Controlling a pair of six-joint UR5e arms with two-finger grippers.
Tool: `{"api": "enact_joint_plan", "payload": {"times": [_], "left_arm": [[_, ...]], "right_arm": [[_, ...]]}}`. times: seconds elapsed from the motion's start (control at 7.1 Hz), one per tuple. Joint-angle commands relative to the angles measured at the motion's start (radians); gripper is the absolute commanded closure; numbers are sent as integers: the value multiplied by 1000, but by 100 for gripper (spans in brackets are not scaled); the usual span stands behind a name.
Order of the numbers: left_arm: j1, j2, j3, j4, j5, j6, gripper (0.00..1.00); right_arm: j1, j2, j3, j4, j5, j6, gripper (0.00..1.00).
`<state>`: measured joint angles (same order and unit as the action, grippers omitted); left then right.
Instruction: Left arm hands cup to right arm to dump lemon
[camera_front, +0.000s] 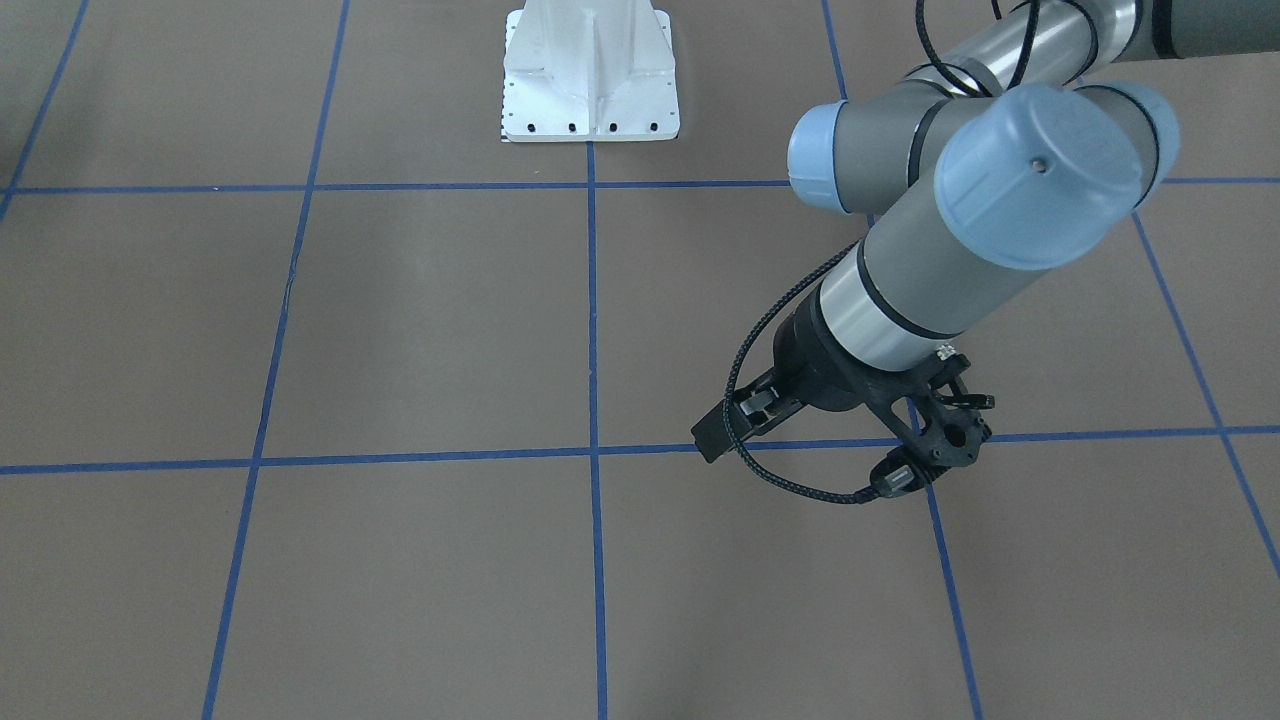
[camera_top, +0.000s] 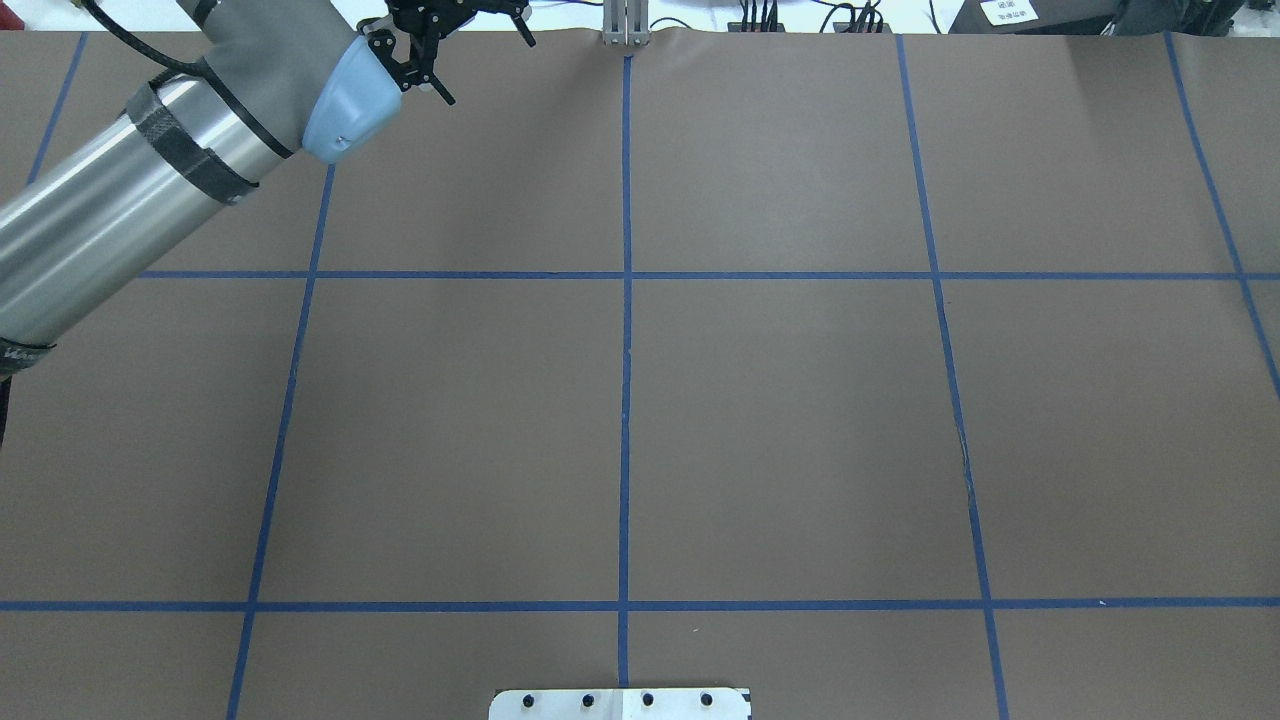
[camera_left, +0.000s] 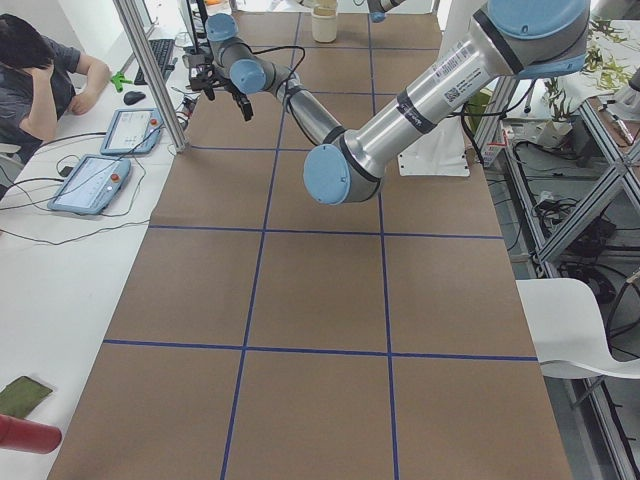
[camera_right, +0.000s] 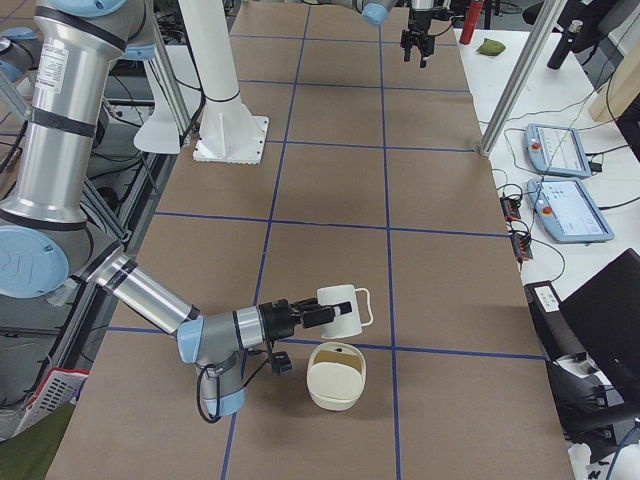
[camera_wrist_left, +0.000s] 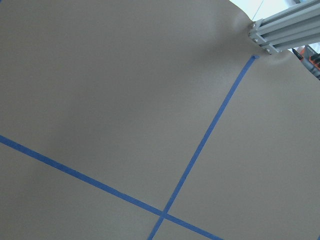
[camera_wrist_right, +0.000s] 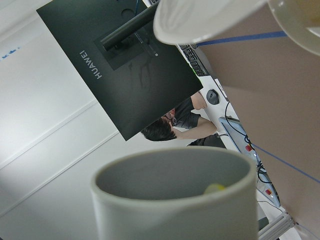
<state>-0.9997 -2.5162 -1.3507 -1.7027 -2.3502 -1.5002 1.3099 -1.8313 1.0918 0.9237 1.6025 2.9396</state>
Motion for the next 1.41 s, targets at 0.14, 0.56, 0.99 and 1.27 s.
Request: {"api": "enact_joint_plan", "payload": {"times": [0.14, 0.56, 0.99, 1.27], "left_arm": [[6, -7, 4, 2, 19, 0, 0], [10, -12, 4, 2, 20, 0, 0], [12, -12, 4, 2, 35, 0, 0], [16, -12, 4, 2, 37, 0, 0]], "right_arm": [[-1, -2, -80, 99, -38, 75, 95], [-1, 6, -115, 130, -61, 76, 95], [-1, 15, -115, 129, -62, 131, 91], [-1, 29, -113, 130, -59, 110, 91]]}}
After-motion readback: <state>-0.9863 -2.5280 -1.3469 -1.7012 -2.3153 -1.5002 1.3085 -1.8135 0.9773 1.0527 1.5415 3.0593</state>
